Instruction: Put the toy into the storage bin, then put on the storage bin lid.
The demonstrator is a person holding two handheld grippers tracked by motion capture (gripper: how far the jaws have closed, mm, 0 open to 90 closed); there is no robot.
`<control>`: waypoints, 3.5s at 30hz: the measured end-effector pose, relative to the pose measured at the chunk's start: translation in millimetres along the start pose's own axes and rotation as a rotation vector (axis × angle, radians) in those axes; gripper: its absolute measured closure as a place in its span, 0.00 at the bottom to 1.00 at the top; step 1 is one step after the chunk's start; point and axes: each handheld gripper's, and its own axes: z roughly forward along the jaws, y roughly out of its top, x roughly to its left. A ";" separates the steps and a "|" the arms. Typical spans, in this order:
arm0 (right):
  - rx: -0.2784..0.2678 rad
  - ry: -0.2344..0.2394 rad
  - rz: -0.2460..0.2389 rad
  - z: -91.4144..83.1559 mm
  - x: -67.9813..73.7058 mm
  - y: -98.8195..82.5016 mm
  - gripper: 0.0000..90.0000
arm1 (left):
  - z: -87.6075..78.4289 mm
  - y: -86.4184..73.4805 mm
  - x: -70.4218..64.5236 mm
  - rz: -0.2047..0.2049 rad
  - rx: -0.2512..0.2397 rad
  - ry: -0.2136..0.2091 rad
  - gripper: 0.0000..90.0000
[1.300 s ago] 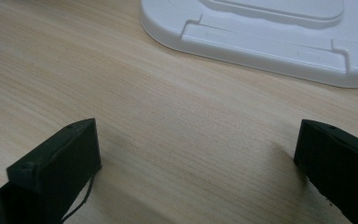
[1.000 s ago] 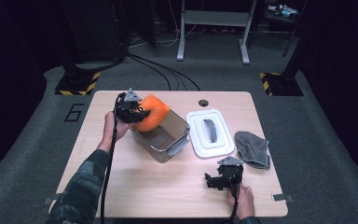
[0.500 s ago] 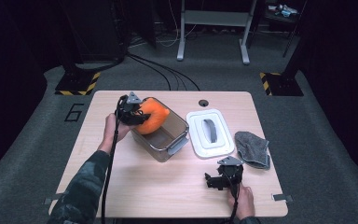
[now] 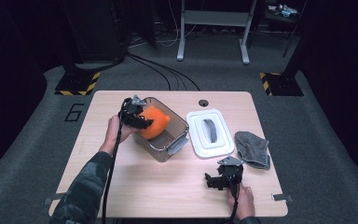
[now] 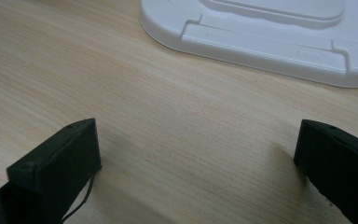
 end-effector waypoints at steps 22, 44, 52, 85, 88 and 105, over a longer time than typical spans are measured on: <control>0.000 0.000 0.000 0.0 0.0 0.0 0.00 | -5.1 -7.9 7.1 -0.086 0.064 -0.051 0.58; 0.000 0.000 0.000 0.0 0.0 0.0 0.00 | -60.7 -13.7 10.0 -0.117 -0.059 0.008 0.20; 0.000 0.000 0.000 0.0 0.0 0.0 0.00 | -78.3 -25.7 8.0 -0.121 -0.100 0.028 0.19; 0.002 0.001 0.004 0.1 0.4 0.6 0.00 | -95.9 -94.9 9.1 -0.205 -0.122 0.033 0.17; 0.005 0.001 0.006 0.0 0.6 0.7 0.00 | -97.0 -102.1 8.7 -0.218 -0.134 0.035 0.17; 0.001 0.004 -0.003 -1.2 1.2 -0.8 0.00 | -69.7 -159.0 -2.8 -0.276 -0.107 0.090 0.13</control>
